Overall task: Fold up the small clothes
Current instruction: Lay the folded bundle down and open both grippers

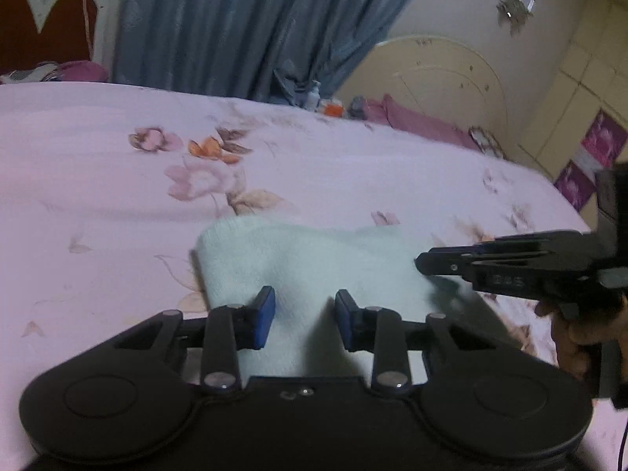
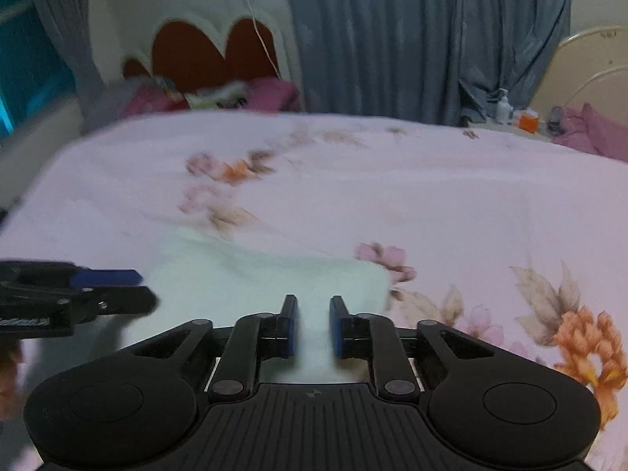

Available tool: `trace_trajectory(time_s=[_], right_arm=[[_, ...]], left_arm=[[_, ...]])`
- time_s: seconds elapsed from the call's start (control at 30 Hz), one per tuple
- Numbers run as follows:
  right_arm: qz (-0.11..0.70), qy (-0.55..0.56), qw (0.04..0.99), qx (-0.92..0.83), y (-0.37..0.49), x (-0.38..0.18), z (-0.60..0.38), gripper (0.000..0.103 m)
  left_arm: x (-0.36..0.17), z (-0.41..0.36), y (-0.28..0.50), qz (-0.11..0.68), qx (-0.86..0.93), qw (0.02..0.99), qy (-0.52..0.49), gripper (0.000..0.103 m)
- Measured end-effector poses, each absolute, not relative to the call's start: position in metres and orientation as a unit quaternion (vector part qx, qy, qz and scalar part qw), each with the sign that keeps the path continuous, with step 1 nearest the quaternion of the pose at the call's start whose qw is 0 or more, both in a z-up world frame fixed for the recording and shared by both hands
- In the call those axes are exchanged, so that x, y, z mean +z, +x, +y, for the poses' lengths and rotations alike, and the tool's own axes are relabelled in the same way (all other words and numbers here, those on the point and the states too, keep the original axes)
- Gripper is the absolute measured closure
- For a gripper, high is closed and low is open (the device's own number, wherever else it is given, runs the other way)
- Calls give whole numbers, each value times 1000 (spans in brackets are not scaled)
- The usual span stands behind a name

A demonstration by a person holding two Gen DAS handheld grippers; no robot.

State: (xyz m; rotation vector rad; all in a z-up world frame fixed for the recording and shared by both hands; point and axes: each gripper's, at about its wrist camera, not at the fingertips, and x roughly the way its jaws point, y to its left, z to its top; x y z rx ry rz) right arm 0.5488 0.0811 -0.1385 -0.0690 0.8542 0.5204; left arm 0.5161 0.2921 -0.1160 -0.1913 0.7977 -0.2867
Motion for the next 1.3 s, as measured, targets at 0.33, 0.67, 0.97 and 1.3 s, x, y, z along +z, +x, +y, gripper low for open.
trace_trajectory(time_s=[0.33,0.67,0.97,1.3], right_arm=[[376,-28,882,282,511,-121,66,92],[395,-69,878,260,483,-146,64,92],[385,-52,858,337,416,-115,59,92],[418,-83,860,281,413,-159,53,92]], left_arm=[[-95,288,475,359,-151,918,-79,78],[-112,256,461,372,-194,906,-62,78],[-105,258,379,352,-179,915,-85,82],[-118,247,355,366,-105,919,-99,82]])
